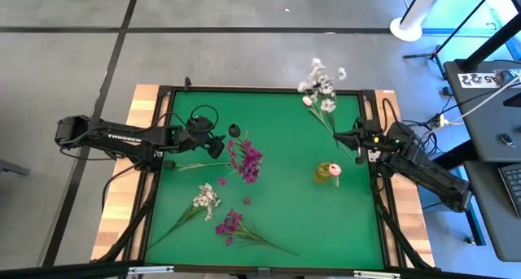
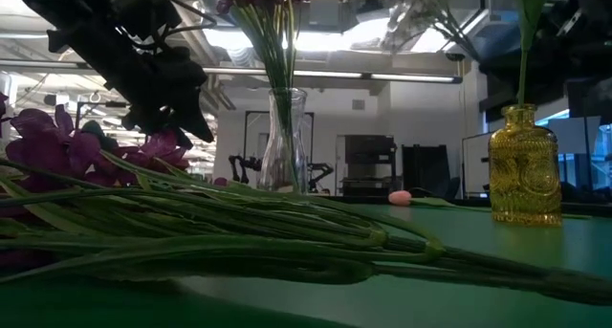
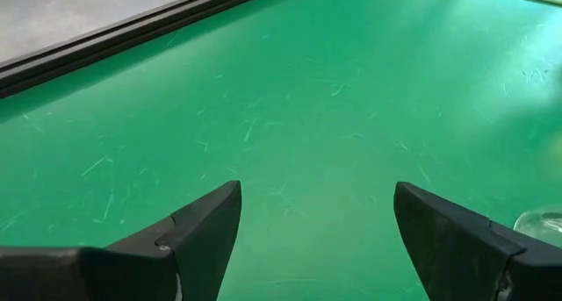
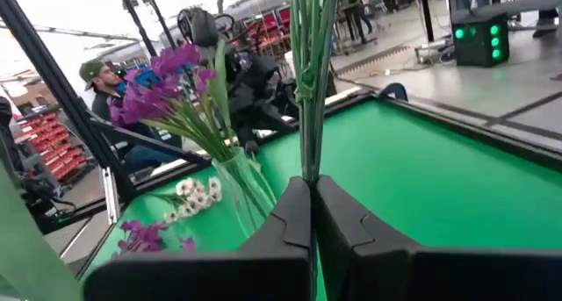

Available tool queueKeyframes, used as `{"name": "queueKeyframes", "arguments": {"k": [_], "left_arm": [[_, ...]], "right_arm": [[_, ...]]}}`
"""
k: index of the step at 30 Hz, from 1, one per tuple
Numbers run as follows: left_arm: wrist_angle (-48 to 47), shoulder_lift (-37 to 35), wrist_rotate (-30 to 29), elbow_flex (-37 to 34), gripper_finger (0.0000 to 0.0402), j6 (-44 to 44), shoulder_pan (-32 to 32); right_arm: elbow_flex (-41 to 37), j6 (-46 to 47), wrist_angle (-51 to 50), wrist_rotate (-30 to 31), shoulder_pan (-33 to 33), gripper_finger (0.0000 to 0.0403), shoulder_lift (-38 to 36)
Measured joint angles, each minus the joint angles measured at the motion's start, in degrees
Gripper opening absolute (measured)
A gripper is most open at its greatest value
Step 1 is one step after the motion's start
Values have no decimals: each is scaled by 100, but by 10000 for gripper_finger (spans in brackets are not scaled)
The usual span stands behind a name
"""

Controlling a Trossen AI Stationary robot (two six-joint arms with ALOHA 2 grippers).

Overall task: Sort flowers into vase by color
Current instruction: Put the top white flower into the yellow vase

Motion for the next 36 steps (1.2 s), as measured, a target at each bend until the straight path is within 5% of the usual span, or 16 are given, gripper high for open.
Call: {"name": "queueKeyframes", "arguments": {"k": [11,28,36], "left_arm": [[-2,0,2,0,292,-4,0],[-2,0,4,0,292,-114,0],[-2,2,5,0,292,-114,2]], "right_arm": [[-775,147,2418,177,490,0,-2],[-824,-1602,2500,4431,4267,0,0],[-826,-1668,2290,5887,5633,0,4]]}}
